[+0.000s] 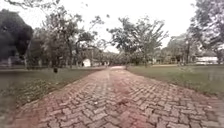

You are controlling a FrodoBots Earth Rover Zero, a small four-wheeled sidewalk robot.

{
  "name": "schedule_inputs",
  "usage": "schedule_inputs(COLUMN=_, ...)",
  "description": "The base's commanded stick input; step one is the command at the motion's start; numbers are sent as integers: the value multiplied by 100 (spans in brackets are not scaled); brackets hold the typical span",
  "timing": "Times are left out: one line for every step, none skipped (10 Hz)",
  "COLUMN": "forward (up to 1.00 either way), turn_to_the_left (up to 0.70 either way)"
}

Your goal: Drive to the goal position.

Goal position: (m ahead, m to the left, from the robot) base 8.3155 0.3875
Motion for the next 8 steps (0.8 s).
schedule_inputs(forward=70, turn_to_the_left=0)
schedule_inputs(forward=70, turn_to_the_left=0)
schedule_inputs(forward=70, turn_to_the_left=0)
schedule_inputs(forward=70, turn_to_the_left=0)
schedule_inputs(forward=70, turn_to_the_left=0)
schedule_inputs(forward=70, turn_to_the_left=0)
schedule_inputs(forward=70, turn_to_the_left=0)
schedule_inputs(forward=70, turn_to_the_left=0)
